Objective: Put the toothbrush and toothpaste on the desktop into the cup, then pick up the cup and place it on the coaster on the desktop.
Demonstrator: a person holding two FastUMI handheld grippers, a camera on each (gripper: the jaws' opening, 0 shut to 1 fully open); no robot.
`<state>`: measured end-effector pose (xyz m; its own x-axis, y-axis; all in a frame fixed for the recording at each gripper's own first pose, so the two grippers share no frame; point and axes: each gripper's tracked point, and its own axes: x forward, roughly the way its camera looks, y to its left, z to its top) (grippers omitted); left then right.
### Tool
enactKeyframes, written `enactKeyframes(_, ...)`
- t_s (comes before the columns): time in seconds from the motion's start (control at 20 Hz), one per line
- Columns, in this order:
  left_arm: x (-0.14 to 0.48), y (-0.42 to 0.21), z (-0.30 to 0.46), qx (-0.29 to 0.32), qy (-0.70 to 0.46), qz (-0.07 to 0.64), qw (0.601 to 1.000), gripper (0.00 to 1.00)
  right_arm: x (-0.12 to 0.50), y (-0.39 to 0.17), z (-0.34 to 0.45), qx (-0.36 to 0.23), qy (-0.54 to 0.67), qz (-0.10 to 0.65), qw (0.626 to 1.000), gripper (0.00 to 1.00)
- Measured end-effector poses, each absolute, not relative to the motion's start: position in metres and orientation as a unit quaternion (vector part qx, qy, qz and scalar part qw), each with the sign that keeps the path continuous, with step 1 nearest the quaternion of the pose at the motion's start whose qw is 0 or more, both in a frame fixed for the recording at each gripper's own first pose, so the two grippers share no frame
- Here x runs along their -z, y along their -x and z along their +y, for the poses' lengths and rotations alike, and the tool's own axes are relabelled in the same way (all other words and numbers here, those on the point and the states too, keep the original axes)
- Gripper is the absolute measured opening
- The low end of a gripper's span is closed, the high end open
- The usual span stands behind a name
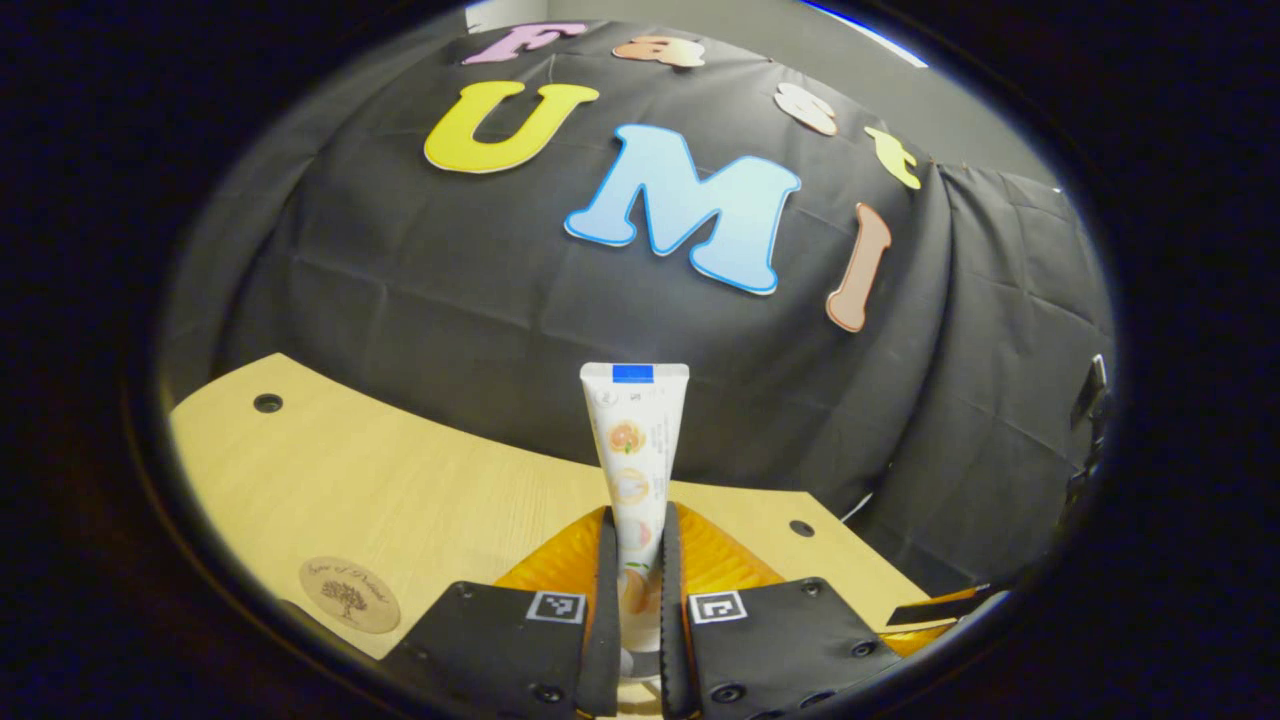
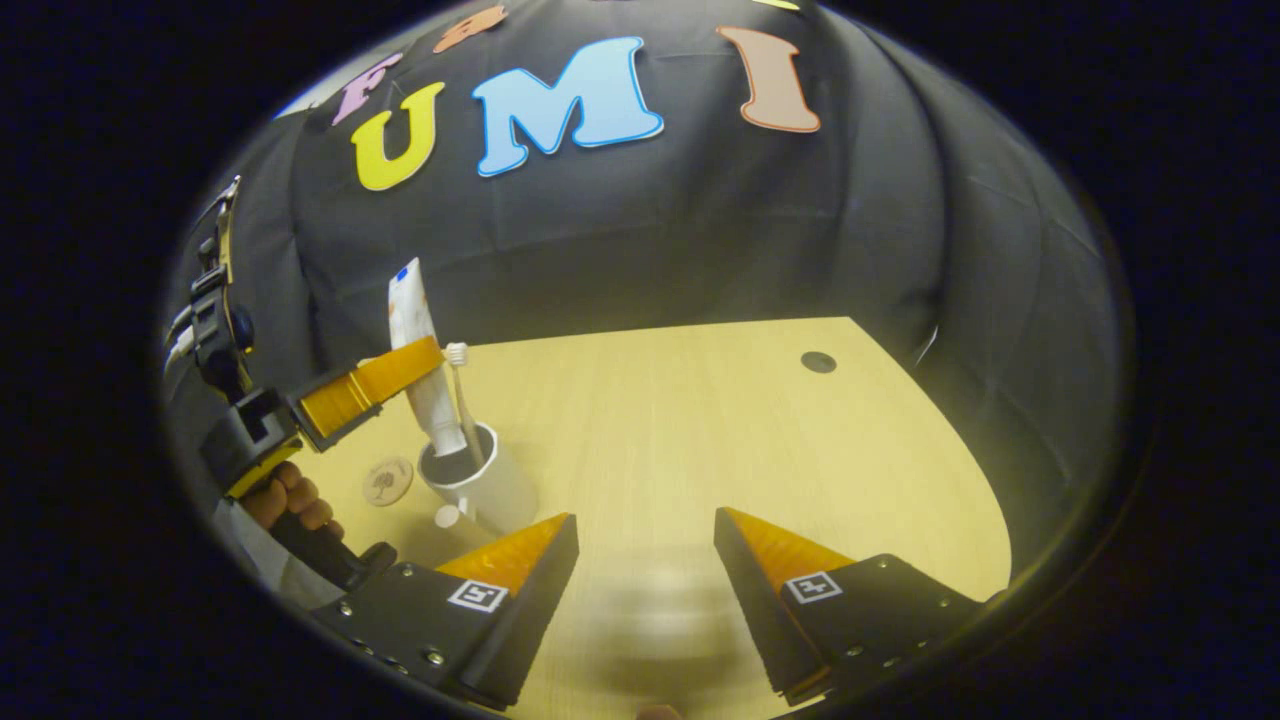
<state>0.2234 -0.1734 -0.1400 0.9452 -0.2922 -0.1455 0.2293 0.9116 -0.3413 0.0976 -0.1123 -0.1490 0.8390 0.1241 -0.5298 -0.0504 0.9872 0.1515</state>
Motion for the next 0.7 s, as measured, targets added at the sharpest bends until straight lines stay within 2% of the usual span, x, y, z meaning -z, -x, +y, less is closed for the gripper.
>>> enactKeyframes(0.25,0.154,-0.226,-0.173,0.129,0.143,0.109,0.975,0.24,0.15,-0.099,-0.11,-0.048,-0.076,0.284,0.955,0.86)
enactKeyframes(0.35,0.163,-0.224,-0.171,0.123,0.135,0.123,0.975,0.3,0.15,-0.098,-0.11,-0.051,-0.079,0.285,0.954,0.85)
enactKeyframes(0.4,0.167,-0.222,-0.17,0.12,0.134,0.13,0.975,0.29,0.15,-0.098,-0.109,-0.052,-0.08,0.287,0.953,0.85)
enactKeyframes(0.55,0.168,-0.22,-0.169,0.123,0.141,0.132,0.973,0.35,0.15,-0.098,-0.108,-0.051,-0.084,0.29,0.952,0.85)
enactKeyframes(0.7,0.172,-0.217,-0.171,0.131,0.139,0.142,0.971,0.47,0.15,-0.099,-0.108,-0.052,-0.086,0.291,0.951,0.85)
